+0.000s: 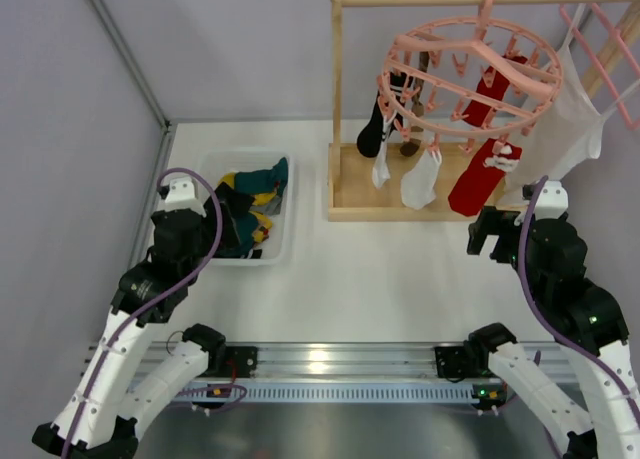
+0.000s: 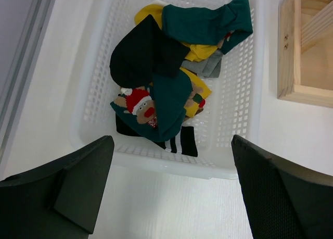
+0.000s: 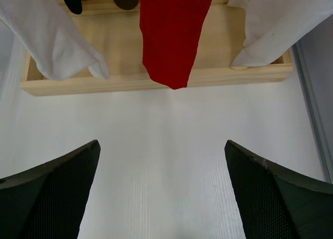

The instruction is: Remove the socks clipped to the hanger

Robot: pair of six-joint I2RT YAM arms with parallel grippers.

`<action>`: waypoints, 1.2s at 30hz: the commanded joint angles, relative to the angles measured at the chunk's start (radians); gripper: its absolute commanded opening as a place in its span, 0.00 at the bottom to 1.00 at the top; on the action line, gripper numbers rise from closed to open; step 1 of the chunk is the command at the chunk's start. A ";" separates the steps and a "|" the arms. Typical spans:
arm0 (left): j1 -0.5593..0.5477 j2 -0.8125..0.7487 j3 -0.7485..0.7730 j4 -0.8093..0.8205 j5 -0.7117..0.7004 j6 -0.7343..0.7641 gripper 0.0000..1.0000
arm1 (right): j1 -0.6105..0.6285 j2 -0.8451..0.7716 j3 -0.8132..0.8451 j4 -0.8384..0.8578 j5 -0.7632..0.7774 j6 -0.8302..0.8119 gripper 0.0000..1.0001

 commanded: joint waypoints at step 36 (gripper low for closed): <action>0.003 -0.058 -0.049 0.105 0.199 0.020 0.98 | 0.016 0.222 -0.564 1.246 -0.378 -0.151 0.94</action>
